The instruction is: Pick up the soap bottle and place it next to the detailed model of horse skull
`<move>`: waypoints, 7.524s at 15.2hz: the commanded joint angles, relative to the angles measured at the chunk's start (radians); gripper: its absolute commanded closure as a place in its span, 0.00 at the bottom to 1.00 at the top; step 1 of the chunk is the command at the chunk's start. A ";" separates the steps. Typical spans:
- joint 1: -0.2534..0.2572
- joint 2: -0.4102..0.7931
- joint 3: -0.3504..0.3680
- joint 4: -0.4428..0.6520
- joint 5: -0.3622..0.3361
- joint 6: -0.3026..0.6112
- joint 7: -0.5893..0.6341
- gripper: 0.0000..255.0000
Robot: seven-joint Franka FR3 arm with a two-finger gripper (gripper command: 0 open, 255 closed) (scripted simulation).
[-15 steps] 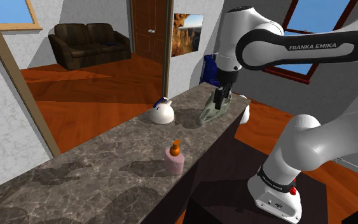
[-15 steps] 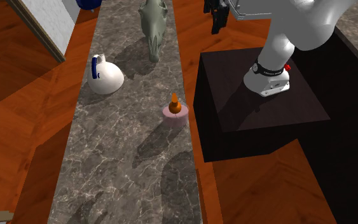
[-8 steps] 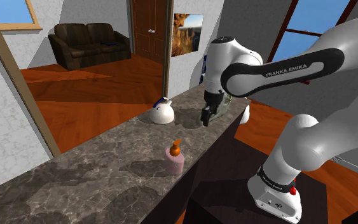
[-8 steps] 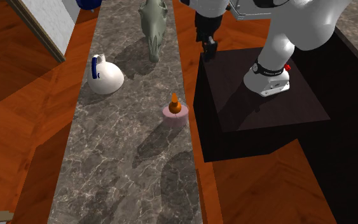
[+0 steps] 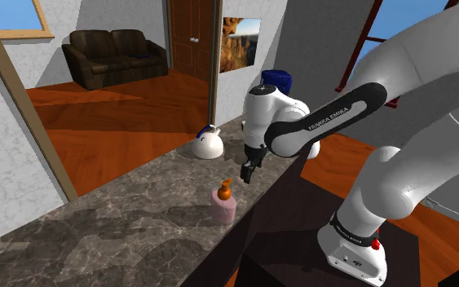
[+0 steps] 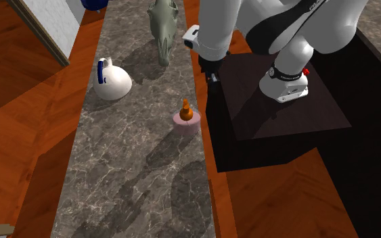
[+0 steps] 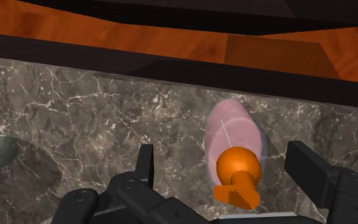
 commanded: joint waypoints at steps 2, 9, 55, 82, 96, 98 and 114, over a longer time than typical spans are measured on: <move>-0.014 0.136 0.035 0.011 -0.037 0.127 0.065 0.00; -0.042 0.477 0.071 0.104 -0.289 0.350 0.323 0.00; -0.040 0.290 0.099 0.103 -0.095 0.189 0.161 1.00; 0.006 -0.003 0.053 0.246 0.048 -0.229 0.020 1.00; 0.008 -0.069 0.033 0.384 0.057 -0.431 -0.009 1.00; 0.008 -0.072 0.031 0.396 0.058 -0.446 -0.010 1.00; -0.163 -0.004 -0.257 0.429 -0.078 -0.377 -0.390 1.00</move>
